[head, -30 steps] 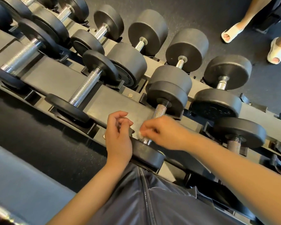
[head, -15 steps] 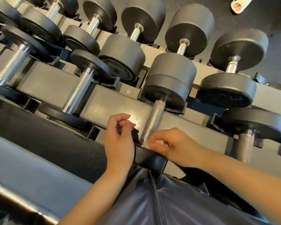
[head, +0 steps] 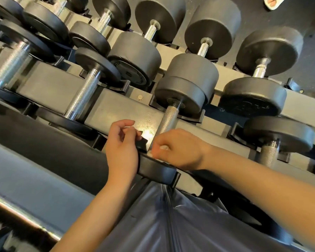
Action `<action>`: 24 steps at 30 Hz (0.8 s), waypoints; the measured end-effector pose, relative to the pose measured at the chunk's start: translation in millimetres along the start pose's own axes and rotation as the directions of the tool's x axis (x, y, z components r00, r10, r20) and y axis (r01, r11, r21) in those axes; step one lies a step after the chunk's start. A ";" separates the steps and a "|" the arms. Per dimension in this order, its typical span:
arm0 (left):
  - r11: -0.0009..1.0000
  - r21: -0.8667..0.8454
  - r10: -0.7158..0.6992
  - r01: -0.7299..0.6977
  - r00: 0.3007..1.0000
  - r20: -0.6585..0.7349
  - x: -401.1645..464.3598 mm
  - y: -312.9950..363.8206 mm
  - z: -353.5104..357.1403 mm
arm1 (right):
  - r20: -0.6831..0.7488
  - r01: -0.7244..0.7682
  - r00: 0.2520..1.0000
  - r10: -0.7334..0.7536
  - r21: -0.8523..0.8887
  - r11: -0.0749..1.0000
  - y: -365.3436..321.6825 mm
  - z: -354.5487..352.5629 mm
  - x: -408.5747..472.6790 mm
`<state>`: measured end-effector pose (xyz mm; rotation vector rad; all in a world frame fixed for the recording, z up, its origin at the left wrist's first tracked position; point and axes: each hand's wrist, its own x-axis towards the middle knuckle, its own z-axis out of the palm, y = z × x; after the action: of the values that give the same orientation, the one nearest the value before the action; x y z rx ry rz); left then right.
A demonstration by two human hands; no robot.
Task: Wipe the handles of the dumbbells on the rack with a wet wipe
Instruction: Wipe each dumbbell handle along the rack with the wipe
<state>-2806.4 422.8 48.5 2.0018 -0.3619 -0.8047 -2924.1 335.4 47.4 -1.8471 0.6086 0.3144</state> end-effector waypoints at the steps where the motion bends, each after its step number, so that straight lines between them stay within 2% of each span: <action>1: 1.000 0.004 0.009 -0.009 1.000 0.001 -2.3 0.5 1.4 | 0.024 -0.022 0.999 0.021 0.041 0.999 8.2 -0.6 -7.6; 4: 1.000 0.005 0.030 -0.030 1.000 0.007 -8.2 2.5 3.9 | 0.040 -0.114 0.993 0.107 0.219 0.969 26.1 6.9 -21.5; 7: 0.999 -0.004 0.035 -0.035 0.999 0.012 -10.7 3.4 4.1 | -0.037 -0.207 0.974 0.223 0.250 0.946 31.2 25.5 -12.1; 12: 0.999 -0.015 0.051 -0.050 0.999 0.013 -10.5 3.8 3.6 | 0.016 -0.299 0.934 0.356 0.578 0.759 27.9 35.4 -8.9; 15: 0.998 -0.023 0.062 -0.062 0.998 -0.003 -10.9 3.3 3.4 | 0.078 -0.285 0.945 0.318 0.675 0.680 26.8 25.9 -24.1; 18: 0.996 -0.049 0.072 -0.074 0.997 -0.038 -11.2 2.1 3.0 | 0.094 -0.205 0.975 0.200 0.719 0.664 20.5 18.2 -27.6; 19: 0.995 -0.056 0.076 -0.078 0.996 -0.045 -11.5 1.8 3.0 | 0.085 -0.177 0.983 0.165 0.687 0.704 18.5 17.7 -25.8; 20: 0.995 -0.061 0.078 -0.081 0.996 -0.049 -11.4 1.5 3.4 | 0.061 -0.140 0.990 0.129 0.599 0.788 17.5 16.7 -22.6; 22: 0.994 -0.069 0.082 -0.086 0.995 -0.052 -11.8 1.6 3.6 | 0.018 -0.012 1.000 0.007 0.246 0.969 13.4 10.4 -14.3; 24: 0.993 -0.072 0.092 -0.095 0.995 -0.051 -11.6 1.2 2.7 | 0.040 0.111 0.994 -0.106 -0.145 0.983 3.6 0.5 -5.5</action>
<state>-2816.8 426.7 53.1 1.9167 -0.3897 -0.7013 -2930.6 336.3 47.2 -2.0047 0.4711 0.3234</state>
